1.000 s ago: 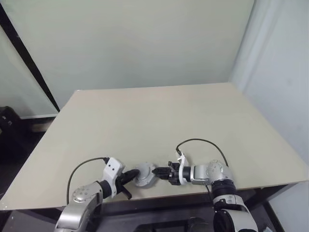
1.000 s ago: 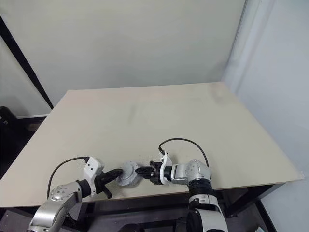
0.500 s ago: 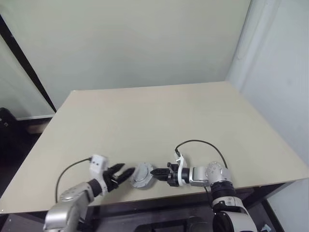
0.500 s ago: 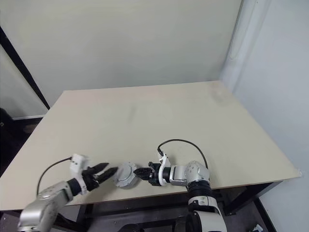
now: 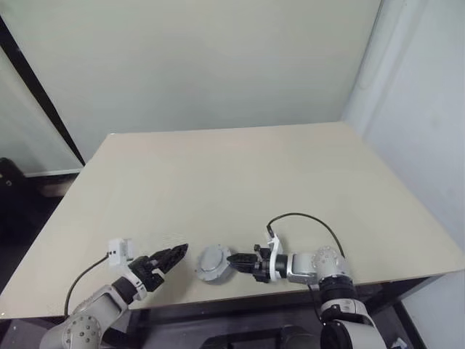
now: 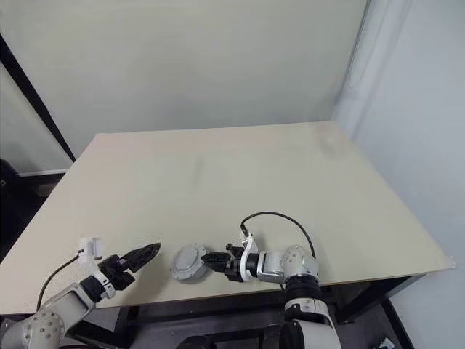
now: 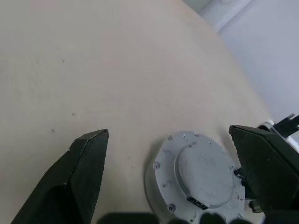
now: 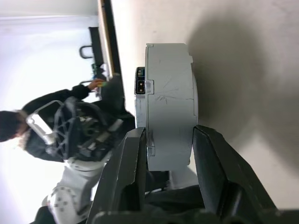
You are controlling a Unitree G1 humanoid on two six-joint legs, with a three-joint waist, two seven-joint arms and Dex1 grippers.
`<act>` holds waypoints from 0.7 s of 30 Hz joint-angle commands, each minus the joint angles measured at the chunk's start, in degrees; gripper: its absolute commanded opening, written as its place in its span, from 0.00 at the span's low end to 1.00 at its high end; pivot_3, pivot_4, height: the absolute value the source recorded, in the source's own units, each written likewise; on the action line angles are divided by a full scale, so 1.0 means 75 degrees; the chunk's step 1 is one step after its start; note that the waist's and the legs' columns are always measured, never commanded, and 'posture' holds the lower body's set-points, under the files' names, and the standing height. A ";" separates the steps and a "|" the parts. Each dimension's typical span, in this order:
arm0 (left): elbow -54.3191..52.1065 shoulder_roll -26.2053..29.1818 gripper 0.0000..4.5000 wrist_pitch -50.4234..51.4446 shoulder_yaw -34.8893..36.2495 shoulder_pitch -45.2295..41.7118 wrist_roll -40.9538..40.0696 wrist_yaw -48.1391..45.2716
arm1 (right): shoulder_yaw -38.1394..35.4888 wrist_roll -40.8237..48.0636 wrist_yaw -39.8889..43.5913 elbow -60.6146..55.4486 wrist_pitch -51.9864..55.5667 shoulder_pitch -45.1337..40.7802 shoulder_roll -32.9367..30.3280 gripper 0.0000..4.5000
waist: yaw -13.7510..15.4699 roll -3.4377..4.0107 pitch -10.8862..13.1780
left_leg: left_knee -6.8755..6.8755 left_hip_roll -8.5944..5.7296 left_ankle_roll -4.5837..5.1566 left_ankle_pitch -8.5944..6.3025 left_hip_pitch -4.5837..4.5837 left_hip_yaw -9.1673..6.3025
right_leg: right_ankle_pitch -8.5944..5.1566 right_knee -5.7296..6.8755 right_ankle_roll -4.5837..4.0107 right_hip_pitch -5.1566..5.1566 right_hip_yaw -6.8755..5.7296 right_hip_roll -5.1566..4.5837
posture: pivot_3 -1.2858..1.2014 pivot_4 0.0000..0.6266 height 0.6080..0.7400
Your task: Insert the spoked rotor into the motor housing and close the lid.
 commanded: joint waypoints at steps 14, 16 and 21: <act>-0.0030 -0.0612 1.00 0.1112 0.0077 -0.0186 -0.1640 0.0620 | -0.0222 0.1263 0.0138 -0.1005 0.0563 -0.0264 0.0479 0.27 | 0.0005 -0.0005 -0.0002 | 0.0037 -0.0004 0.0002 0.0002 -0.0096 -0.0002 | 0.0005 0.0015 0.0002 -0.0079 0.0001 0.0006 | 0.52 0.00 1.00; 0.0108 -0.0738 1.00 0.1230 0.0083 -0.0271 -0.1856 0.0667 | -0.0182 0.1312 0.0133 -0.1052 0.0597 -0.0260 0.0503 0.27 | 0.0003 -0.0004 -0.0001 | 0.0041 -0.0003 0.0002 0.0002 -0.0096 -0.0001 | 0.0004 0.0015 0.0001 -0.0079 0.0002 0.0006 | 0.52 0.00 1.00; 0.0459 -0.1025 1.00 0.1557 0.0047 -0.0425 -0.2280 0.0788 | -0.0089 0.1424 0.0099 -0.1119 0.0636 -0.0236 0.0527 0.27 | 0.0004 -0.0006 -0.0003 | 0.0051 -0.0004 0.0003 0.0002 -0.0097 0.0000 | 0.0005 0.0016 0.0001 -0.0075 0.0002 0.0007 | 0.52 0.00 1.00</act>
